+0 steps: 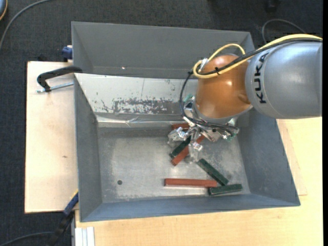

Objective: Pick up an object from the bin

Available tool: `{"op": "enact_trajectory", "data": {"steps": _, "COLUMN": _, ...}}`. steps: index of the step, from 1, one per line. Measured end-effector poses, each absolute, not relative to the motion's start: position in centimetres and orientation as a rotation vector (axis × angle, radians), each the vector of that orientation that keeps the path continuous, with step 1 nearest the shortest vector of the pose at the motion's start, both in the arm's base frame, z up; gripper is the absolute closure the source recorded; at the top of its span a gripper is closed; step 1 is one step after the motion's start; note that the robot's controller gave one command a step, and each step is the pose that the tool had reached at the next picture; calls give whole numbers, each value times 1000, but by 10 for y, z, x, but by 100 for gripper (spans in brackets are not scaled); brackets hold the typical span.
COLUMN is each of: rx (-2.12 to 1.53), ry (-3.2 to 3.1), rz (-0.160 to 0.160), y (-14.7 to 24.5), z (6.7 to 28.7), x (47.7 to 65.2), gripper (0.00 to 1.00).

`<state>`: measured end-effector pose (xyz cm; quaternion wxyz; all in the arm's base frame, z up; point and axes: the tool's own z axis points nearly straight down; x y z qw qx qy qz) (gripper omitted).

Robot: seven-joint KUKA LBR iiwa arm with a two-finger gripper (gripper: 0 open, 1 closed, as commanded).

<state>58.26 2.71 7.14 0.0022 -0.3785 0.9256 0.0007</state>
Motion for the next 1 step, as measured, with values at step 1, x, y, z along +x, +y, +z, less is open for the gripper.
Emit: {"op": "enact_trajectory", "data": {"steps": 1, "rx": -1871, "ry": 2508, "rz": -5, "y": 78, "z": 251, "x": 587, "gripper": 100}}
